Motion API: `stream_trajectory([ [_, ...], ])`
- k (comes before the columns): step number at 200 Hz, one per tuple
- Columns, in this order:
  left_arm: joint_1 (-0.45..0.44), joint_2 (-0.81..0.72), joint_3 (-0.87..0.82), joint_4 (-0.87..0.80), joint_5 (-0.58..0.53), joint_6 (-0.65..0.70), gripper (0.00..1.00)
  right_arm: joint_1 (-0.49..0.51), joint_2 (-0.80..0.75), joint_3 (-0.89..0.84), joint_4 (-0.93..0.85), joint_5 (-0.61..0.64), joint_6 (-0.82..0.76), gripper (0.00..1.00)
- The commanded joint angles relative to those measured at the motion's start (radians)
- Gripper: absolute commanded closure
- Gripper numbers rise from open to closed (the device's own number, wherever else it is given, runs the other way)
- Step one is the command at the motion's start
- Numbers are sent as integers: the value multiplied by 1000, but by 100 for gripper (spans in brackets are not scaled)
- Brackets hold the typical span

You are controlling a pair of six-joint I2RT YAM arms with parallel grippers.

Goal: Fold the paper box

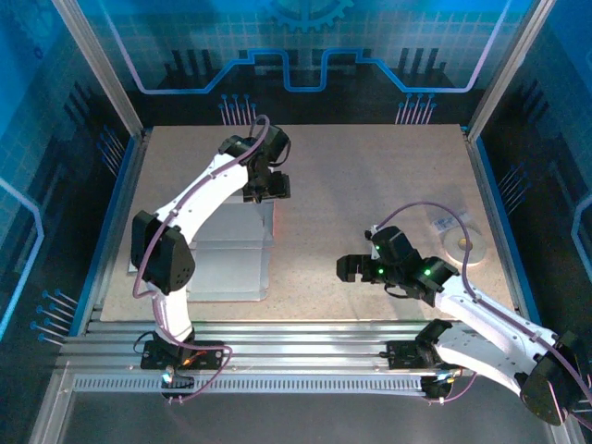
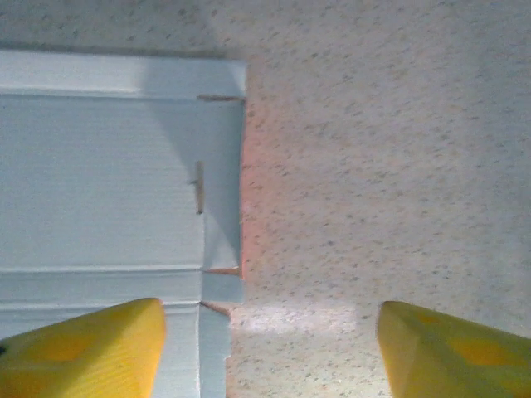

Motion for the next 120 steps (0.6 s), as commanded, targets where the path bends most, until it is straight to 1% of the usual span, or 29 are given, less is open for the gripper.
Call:
stream_trajectory([
  [1, 24, -92, -75, 85, 98, -13, 21, -12, -11, -23, 5, -35, -13, 0],
  [14, 51, -140, -148, 122, 132, -17, 16, -12, -4, -29, 29, -57, -15, 0],
  [24, 69, -173, -212, 136, 129, -15, 4, -13, 4, -32, 51, -78, -16, 0],
  [28, 75, -185, -238, 141, 126, -11, 1, -12, 8, -35, 59, -85, -17, 0],
  [44, 97, -236, -358, 189, 141, -4, 1, -7, 24, -38, 86, -107, -19, 0],
  [65, 106, -289, -507, 273, 195, -7, 1, 0, 43, -43, 120, -127, -21, 0],
  [87, 107, -315, -644, 361, 245, -41, 1, 9, 66, -40, 146, -143, -19, 0],
  [104, 103, -322, -727, 398, 216, -77, 1, 17, 83, -35, 156, -139, -14, 0],
  [120, 103, -325, -780, 409, 153, -102, 1, 25, 95, -33, 167, -139, -13, 0],
])
